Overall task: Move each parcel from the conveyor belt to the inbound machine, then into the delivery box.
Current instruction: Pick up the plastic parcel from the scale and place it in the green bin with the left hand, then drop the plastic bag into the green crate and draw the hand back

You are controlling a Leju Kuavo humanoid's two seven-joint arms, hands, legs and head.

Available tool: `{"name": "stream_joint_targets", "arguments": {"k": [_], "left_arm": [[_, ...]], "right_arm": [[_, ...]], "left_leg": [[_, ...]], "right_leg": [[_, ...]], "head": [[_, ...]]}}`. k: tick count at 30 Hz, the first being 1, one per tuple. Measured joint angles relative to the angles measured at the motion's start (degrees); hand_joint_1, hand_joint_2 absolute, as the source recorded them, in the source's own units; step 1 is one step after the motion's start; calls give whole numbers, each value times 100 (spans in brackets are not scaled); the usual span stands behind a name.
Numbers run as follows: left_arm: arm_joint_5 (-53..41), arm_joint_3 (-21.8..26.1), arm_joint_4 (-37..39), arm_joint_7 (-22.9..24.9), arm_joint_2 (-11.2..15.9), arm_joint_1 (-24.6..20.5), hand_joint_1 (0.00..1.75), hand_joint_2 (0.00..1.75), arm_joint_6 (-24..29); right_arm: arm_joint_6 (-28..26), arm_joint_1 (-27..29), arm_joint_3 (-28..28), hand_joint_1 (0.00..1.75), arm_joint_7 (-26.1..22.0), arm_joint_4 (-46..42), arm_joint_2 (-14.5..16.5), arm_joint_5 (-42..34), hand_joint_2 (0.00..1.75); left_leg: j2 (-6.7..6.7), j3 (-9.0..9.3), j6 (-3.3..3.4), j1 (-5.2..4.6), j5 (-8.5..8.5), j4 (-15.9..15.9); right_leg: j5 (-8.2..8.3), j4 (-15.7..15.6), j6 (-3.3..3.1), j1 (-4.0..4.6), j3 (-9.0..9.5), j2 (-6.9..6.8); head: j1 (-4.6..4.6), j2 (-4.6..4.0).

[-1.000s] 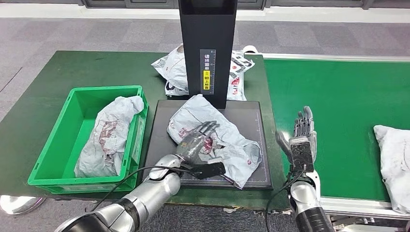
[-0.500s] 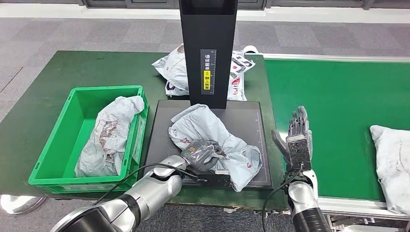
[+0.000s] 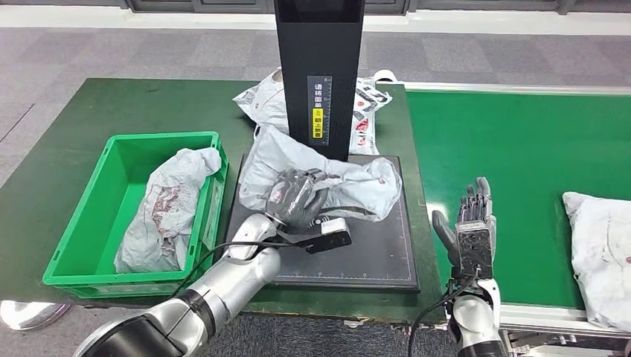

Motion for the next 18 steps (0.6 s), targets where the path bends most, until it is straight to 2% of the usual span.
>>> {"name": "stream_joint_targets", "arguments": {"k": [3,7,11,13,16,18], "left_arm": [[-906,264,-668,241,132,1,175,175,422],[-2523,904,-1807,639,310,123,175,175,488],[-3335,1497,-2725,988,437,328,175,175,491],[-3755,1626,-3116,1634,635,458,175,175,492],[-3905,1537,-3380,2867,1117,522,175,175,493],[-3909,1464,-3455,3172,1380,548,175,175,493]], "right_arm": [[-3,158,-59,0,40,-162,35,50,175],[24,358,-129,0,79,-347,52,68,175],[39,492,-160,0,88,-460,52,68,175],[51,543,-169,0,97,-515,53,62,175],[68,624,-194,0,128,-593,64,42,175],[85,673,-231,0,144,-635,75,33,175]], "left_leg": [[0,-1,-1,1,1,0],[1,-1,-2,1,1,-1],[2,-2,-1,1,0,-1],[5,-1,-1,1,0,-2],[15,4,-4,1,0,-3],[10,1,-7,4,4,-4]], "right_leg": [[0,0,0,1,-1,0],[-1,1,-1,1,-1,3],[-2,1,0,1,-2,5],[-3,1,0,1,-3,7],[-3,1,-1,3,-7,14],[-5,1,-3,8,-7,8]], "head": [[-1,0],[-1,0],[0,0],[0,0],[-3,0],[-3,0]]}}
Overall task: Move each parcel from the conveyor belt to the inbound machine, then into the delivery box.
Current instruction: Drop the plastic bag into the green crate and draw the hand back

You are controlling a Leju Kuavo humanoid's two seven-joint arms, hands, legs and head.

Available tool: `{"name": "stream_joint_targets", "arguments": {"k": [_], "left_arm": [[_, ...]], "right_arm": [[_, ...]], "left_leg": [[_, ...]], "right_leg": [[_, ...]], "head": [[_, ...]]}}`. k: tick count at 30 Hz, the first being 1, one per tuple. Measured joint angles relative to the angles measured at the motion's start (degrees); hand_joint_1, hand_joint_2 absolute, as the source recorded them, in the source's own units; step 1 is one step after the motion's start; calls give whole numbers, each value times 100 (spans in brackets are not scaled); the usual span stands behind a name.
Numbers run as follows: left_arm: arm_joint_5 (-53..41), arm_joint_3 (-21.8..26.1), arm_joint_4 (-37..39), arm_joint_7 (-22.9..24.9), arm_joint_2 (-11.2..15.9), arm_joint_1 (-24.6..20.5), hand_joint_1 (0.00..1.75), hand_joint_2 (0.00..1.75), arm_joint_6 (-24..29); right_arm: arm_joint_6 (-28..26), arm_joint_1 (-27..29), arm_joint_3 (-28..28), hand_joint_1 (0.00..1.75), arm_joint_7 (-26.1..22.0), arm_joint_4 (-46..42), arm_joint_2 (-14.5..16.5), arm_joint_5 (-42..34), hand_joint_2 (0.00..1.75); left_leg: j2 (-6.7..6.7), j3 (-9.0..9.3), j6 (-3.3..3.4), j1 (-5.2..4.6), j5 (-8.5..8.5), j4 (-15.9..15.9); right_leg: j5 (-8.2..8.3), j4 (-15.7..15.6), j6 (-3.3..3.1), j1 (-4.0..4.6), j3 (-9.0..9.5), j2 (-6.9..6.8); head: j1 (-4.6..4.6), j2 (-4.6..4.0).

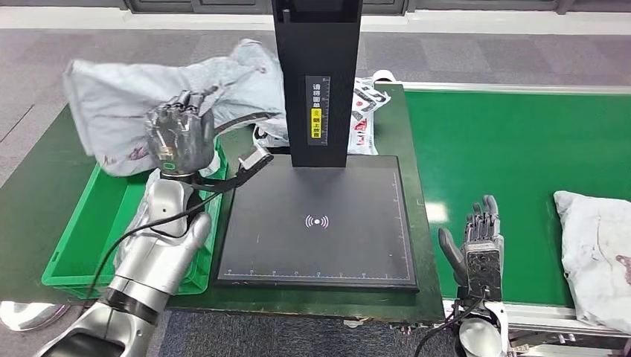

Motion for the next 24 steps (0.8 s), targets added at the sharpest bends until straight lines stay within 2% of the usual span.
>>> {"name": "stream_joint_targets", "arguments": {"k": [4,9,12,15,20,21,24], "left_arm": [[-4,-110,-98,71,269,59,175,175,0],[-5,-171,-154,88,410,67,175,175,0],[-5,-235,-128,343,489,62,175,175,0],[-6,-366,76,820,645,57,175,175,0],[-5,-182,794,809,818,90,175,175,-14],[-6,-60,1009,825,829,105,161,175,-35],[-5,357,1563,821,849,223,43,175,-198]], "right_arm": [[25,25,-33,0,7,-46,10,-6,175],[40,33,-33,0,8,-71,20,-6,175],[58,40,-37,0,18,-87,32,-4,175],[105,112,-63,0,41,-179,62,25,175],[206,294,-161,0,124,-384,114,119,175],[231,308,-180,0,149,-405,118,135,175],[298,321,-250,0,193,-427,125,169,175]], "left_leg": [[-13,-5,-3,3,6,0],[-11,-5,0,-2,3,1],[-10,-5,1,-2,1,1],[-8,-3,0,-2,0,1],[-5,-3,-3,0,-1,-2],[-1,-2,-4,0,-1,-3],[13,2,-6,1,-3,-4]], "right_leg": [[-1,0,-1,0,4,-9],[-1,-1,0,-5,2,-4],[-1,-1,0,-5,2,-4],[-1,-1,0,-4,1,-2],[-5,0,-6,1,1,1],[-6,1,-7,1,0,4],[-6,1,-8,0,-1,14]], "head": [[3,0],[3,0],[3,0],[3,0],[2,0],[2,0],[1,0]]}}
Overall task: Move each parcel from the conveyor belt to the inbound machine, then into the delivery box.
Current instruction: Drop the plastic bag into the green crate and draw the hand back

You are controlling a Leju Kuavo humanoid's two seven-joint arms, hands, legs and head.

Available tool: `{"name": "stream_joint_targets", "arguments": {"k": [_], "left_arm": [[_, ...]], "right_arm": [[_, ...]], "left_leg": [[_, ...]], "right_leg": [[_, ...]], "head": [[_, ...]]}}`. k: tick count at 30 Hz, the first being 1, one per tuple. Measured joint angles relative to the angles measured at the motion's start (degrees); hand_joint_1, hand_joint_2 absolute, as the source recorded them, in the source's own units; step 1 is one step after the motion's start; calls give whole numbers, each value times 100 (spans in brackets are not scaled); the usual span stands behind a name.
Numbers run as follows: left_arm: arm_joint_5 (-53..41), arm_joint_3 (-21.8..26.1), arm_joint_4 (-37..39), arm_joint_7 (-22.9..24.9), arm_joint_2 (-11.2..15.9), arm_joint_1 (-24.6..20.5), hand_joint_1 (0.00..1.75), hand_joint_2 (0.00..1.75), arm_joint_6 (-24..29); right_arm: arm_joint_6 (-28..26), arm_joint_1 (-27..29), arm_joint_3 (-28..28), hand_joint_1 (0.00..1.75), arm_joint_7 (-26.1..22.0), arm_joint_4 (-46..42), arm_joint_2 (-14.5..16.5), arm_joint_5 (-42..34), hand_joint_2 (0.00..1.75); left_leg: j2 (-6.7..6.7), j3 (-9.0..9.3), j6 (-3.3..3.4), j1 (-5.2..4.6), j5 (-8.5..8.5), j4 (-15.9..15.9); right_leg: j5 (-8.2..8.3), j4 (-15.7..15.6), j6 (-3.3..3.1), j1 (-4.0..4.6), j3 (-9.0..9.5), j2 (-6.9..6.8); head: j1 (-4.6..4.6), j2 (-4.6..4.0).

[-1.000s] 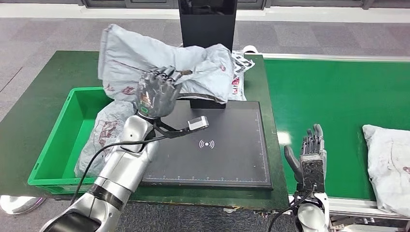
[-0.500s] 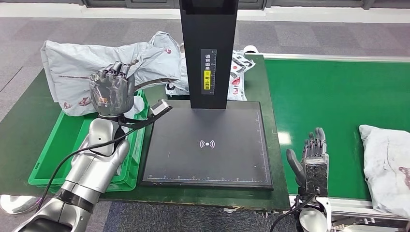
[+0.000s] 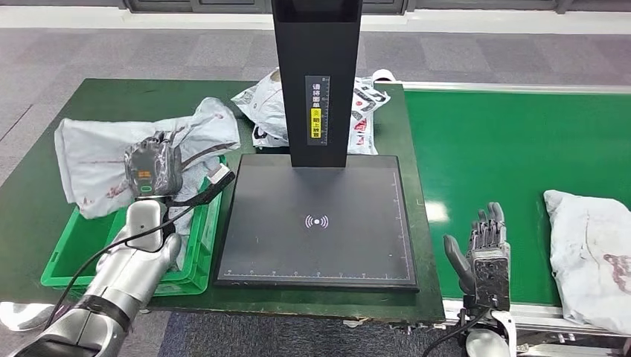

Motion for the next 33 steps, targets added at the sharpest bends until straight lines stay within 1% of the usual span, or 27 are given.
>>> {"name": "stream_joint_targets", "arguments": {"k": [1,2,3,4,6,8,14,18,27,29,30,31,33], "left_arm": [[5,132,138,-54,-1,53,13,175,-118],[19,278,277,-158,-7,101,11,175,-307],[37,431,398,-286,-19,131,3,175,-535],[55,572,493,-402,-35,143,0,175,-759],[74,831,642,-550,-64,135,0,175,-1106],[75,1020,706,-604,-84,142,0,175,-1211],[115,1435,516,-647,-174,286,0,175,-1119],[173,1623,381,-623,-228,365,0,175,-1048],[203,1754,260,-660,-266,425,0,175,-980],[290,1788,228,-801,-291,428,0,175,-821],[423,1808,199,-954,-314,428,0,175,-714],[636,1830,156,-1164,-339,428,0,175,-614],[1371,1866,0,-1755,-401,438,0,175,-444]], "right_arm": [[28,2,-28,0,9,-2,1,4,175],[66,2,-56,0,15,-3,1,3,175],[111,-2,-80,0,19,-3,0,-5,175],[155,-9,-92,0,20,-3,-2,-26,175],[248,-34,-112,0,21,-3,-7,-111,175],[342,-47,-156,0,36,-4,-7,-197,175],[469,-23,-288,0,99,-9,-4,-205,175],[496,-29,-345,0,124,-8,5,-201,175],[496,-37,-390,0,125,-7,27,-192,175],[496,-57,-393,0,125,-1,27,-182,175],[496,-75,-393,0,125,6,27,-172,175],[496,-94,-393,0,125,13,28,-158,175],[490,-118,-393,0,125,22,37,-116,175]], "left_leg": [[1,0,0,0,0,0],[0,0,0,0,0,0],[-2,-1,0,0,0,0],[-4,0,1,-1,-1,0],[-4,5,1,-3,-5,0],[0,14,-1,-4,-11,0],[6,26,-5,-3,-19,-1],[5,27,-6,-3,-20,-3],[6,31,-6,-3,-21,-6],[6,32,-6,-3,-21,-6],[5,32,-6,-3,-20,-6],[5,33,-6,-3,-20,-6],[1,34,-6,-3,-20,-6]], "right_leg": [[0,0,0,0,0,0],[0,0,0,-1,-1,0],[0,0,0,-1,0,-1],[-1,0,1,-3,2,-3],[-1,0,1,-5,8,-2],[-1,0,0,-7,13,0],[-7,0,-5,-6,21,4],[-9,0,-7,-5,21,3],[-10,0,-9,-6,23,3],[-10,0,-9,-6,23,4],[-10,0,-9,-6,23,3],[-10,0,-9,-6,24,3],[-11,0,-8,-6,27,-1]], "head": [[0,0],[1,0],[2,0],[2,0],[2,0],[1,0],[1,0],[1,0],[2,0],[2,0],[2,0],[2,0],[2,0]]}}
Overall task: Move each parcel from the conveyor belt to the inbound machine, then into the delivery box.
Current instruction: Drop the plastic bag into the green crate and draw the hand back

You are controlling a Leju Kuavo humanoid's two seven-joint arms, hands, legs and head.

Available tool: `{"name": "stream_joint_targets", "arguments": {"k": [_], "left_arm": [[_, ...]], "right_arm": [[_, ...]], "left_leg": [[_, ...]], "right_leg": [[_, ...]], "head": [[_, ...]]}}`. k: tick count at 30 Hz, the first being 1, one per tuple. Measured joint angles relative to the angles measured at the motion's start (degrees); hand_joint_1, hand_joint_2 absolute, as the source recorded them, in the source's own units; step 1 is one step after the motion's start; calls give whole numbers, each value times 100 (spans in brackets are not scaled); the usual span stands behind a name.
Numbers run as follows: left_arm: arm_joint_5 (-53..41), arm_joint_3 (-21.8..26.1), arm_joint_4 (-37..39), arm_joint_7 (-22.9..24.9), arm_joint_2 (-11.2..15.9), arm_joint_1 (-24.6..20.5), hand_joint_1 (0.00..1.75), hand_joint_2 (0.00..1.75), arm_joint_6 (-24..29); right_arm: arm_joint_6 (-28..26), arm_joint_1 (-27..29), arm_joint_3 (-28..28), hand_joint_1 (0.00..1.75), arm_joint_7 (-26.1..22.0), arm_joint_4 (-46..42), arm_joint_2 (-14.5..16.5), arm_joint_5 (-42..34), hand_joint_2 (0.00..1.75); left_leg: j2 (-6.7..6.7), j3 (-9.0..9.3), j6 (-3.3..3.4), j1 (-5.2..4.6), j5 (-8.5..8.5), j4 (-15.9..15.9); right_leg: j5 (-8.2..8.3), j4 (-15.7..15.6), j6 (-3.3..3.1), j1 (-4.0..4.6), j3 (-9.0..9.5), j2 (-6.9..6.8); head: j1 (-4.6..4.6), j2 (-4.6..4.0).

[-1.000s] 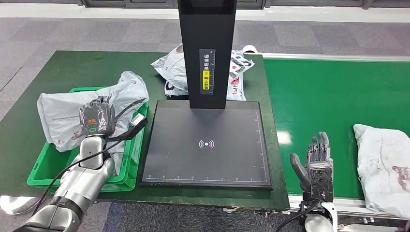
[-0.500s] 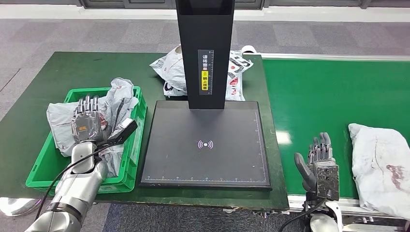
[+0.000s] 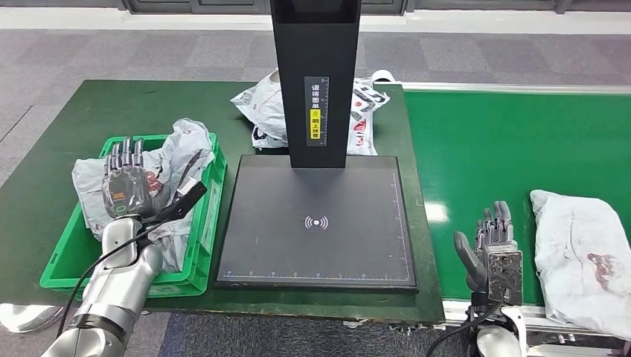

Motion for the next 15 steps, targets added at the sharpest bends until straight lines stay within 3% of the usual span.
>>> {"name": "stream_joint_targets", "arguments": {"k": [4,8,11,15], "left_arm": [[1823,20,-524,-1189,-155,115,0,175,90],[3411,17,-1069,-2074,-255,324,0,175,-366],[4492,4,-1434,-2499,-291,472,0,175,-901],[5669,-59,-1646,-2656,-348,504,0,175,-1782]], "right_arm": [[-11,-13,0,0,0,2,34,51,175],[-7,-78,-8,0,10,22,38,1,175],[-2,-164,-49,0,33,34,37,-29,175],[-50,-262,-104,0,139,44,37,102,175]], "left_leg": [[-9,5,0,0,0,0],[-8,6,1,0,0,1],[-5,5,1,0,0,1],[-7,5,1,0,1,2]], "right_leg": [[-5,0,3,-1,11,-4],[-5,-1,3,0,10,-3],[-4,-1,3,1,8,-2],[-4,-1,3,2,8,-4]], "head": [[0,0],[-1,0],[0,0],[-1,0]]}}
